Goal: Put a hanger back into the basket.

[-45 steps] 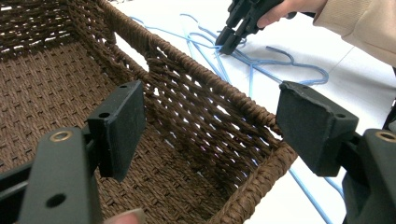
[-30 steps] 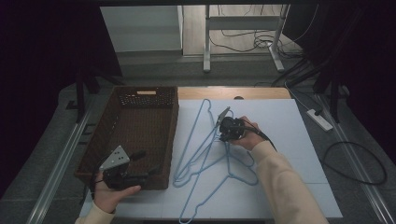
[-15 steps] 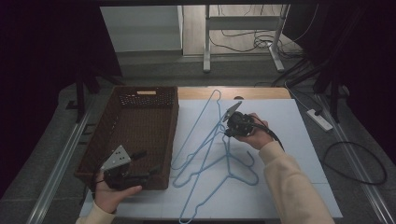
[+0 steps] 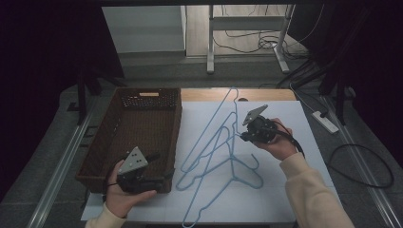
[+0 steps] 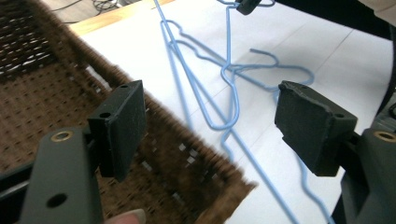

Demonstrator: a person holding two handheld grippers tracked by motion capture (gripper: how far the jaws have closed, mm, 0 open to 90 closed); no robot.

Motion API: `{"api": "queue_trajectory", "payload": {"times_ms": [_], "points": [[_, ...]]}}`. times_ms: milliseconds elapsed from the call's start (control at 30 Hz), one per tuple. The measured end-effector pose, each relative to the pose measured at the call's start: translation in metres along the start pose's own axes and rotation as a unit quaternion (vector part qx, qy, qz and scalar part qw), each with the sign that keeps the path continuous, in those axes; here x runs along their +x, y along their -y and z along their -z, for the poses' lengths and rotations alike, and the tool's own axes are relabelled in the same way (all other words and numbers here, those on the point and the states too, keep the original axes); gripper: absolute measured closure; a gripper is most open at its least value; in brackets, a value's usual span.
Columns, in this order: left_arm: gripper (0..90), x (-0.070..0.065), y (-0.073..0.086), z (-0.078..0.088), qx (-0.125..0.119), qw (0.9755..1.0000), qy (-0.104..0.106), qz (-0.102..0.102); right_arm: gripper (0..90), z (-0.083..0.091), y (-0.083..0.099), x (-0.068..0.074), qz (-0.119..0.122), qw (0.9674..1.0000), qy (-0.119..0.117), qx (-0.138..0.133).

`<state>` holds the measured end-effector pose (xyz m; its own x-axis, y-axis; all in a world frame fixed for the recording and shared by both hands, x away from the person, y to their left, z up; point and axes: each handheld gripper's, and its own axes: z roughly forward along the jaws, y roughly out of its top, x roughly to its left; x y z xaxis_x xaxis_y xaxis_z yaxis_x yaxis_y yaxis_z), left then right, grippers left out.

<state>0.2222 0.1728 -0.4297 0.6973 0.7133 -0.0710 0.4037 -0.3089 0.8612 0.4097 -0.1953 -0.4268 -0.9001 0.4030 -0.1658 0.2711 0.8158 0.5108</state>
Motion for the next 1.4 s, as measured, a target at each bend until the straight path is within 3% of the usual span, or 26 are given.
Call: {"api": "queue_trajectory", "payload": {"times_ms": [400, 933, 1100, 1233, 1367, 1400], "points": [[26.5, -0.014, -0.023, -0.024, 0.028, 0.9995, 0.013, 0.000, 86.1, 0.016, 0.017, 0.022, -0.014, 0.9998, 0.002, -0.011], [27.4, -0.042, -0.044, -0.082, 0.081, 0.9947, 0.049, -0.041, 86.0, 0.021, 0.037, 0.053, -0.016, 0.9996, 0.003, -0.022], [30.1, -0.052, -0.045, -0.103, 0.103, 0.9913, 0.056, -0.060, 86.0, 0.023, 0.037, 0.060, -0.016, 0.9997, 0.006, -0.014], [34.5, -0.062, -0.044, -0.118, 0.128, 0.9863, 0.049, -0.091, 86.0, 0.022, 0.035, 0.064, -0.014, 0.9999, 0.007, -0.006], [37.7, -0.066, -0.042, -0.131, 0.148, 0.9824, 0.042, -0.106, 86.0, 0.023, 0.033, 0.068, -0.012, 0.9999, 0.004, -0.006], [42.5, -0.067, -0.041, -0.134, 0.155, 0.9811, 0.042, -0.108, 86.0, 0.025, 0.030, 0.070, -0.008, 0.9999, 0.007, -0.004]]}}
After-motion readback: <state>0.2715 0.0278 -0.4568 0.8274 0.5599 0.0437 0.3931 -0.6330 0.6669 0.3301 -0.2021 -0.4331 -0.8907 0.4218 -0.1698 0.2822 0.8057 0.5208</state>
